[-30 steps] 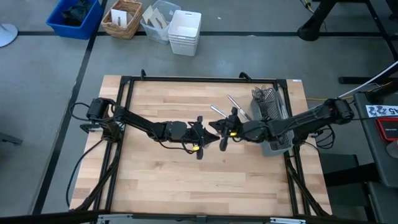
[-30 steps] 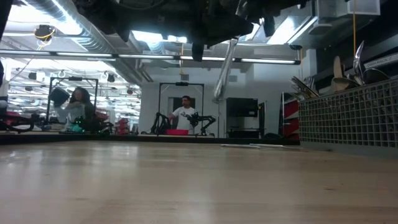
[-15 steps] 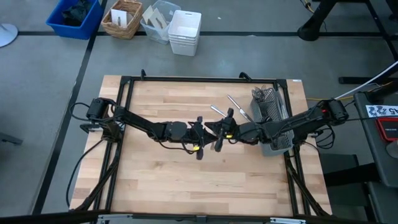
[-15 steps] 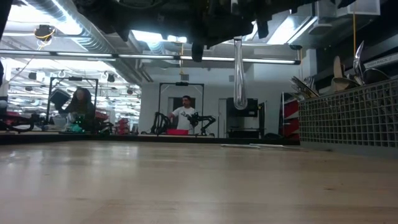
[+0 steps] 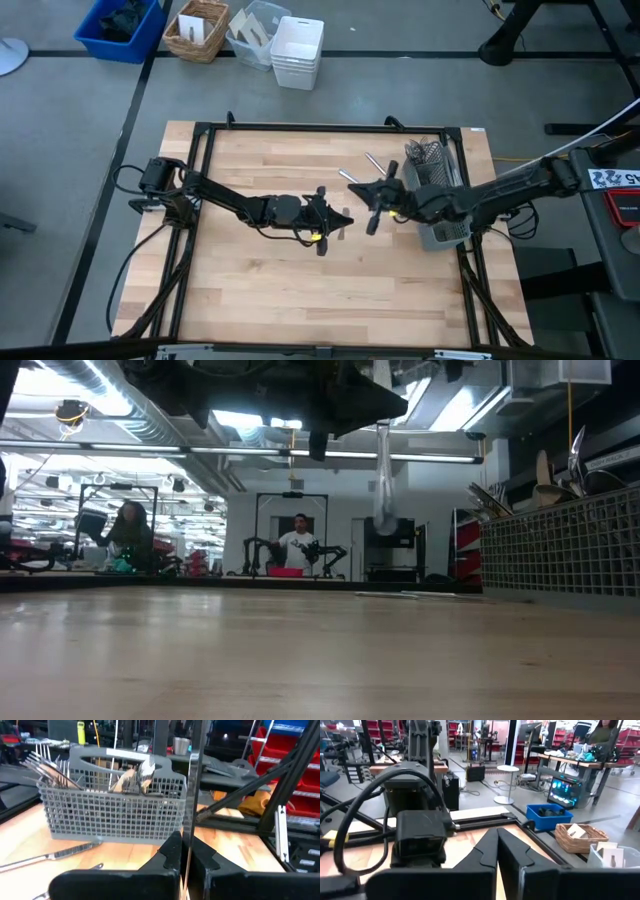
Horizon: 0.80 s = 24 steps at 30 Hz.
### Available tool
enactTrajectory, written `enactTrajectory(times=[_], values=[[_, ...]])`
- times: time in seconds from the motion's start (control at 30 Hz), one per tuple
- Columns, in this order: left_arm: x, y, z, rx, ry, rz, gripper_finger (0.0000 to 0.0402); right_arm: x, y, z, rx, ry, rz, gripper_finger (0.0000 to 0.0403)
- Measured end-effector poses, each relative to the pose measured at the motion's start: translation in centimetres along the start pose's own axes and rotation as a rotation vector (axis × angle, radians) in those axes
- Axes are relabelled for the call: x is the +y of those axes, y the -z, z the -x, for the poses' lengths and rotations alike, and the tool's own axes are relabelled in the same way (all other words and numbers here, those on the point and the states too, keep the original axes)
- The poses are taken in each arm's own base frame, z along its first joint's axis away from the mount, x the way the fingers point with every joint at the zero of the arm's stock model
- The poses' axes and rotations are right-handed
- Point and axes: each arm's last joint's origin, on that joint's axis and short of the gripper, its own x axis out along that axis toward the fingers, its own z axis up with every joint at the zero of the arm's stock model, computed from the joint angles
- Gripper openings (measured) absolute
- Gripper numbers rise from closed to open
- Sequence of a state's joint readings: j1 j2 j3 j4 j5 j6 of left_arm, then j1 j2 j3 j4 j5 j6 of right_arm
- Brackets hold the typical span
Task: Sort silverware
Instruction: Put the bottom knife into the middle section of the utensil holder
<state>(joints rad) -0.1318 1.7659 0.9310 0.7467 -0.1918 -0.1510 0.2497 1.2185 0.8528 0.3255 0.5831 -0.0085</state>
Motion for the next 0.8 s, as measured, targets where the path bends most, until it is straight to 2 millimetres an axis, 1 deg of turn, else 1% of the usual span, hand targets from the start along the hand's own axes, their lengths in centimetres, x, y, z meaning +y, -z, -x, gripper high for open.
enactTrajectory(times=[0.07, 0.17, 0.3, 0.4, 0.47, 0.6, 0.7, 0.8], values=[[0.0, 0.1, -0.3, -0.032, 0.005, 0.006, 0.0000, -0.5, -0.4, 0.8, 0.014, -0.001, 0.007, 0.0012], [0.5, 0.8, -1.1, -0.131, 0.007, -0.013, 0.0000, -1.1, -1.1, 1.8, 0.015, -0.028, 0.005, 0.0012], [1.6, 1.0, -2.9, -0.303, -0.020, -0.087, 0.0000, -1.5, -1.6, 2.7, 0.016, -0.098, -0.003, 0.0012], [2.3, 0.4, -5.2, -0.402, -0.035, -0.141, 0.0000, -1.7, -2.0, 3.2, 0.005, -0.140, -0.011, 0.0012], [2.9, 0.1, -7.1, -0.429, -0.016, -0.188, 0.0000, -1.8, -2.2, 3.4, 0.005, -0.150, -0.010, 0.0012], [4.0, -1.2, -10.6, -0.506, -0.003, -0.261, 0.0000, -2.0, -2.3, 3.7, 0.010, -0.147, 0.002, 0.0012], [5.1, -2.2, -12.5, -0.553, -0.032, -0.307, 0.0000, -2.2, -2.3, 4.0, 0.018, -0.148, 0.008, 0.0012], [6.3, -3.3, -13.9, -0.573, -0.023, -0.341, 0.0000, -2.4, -2.6, 4.3, 0.012, -0.165, 0.008, 0.0012]])
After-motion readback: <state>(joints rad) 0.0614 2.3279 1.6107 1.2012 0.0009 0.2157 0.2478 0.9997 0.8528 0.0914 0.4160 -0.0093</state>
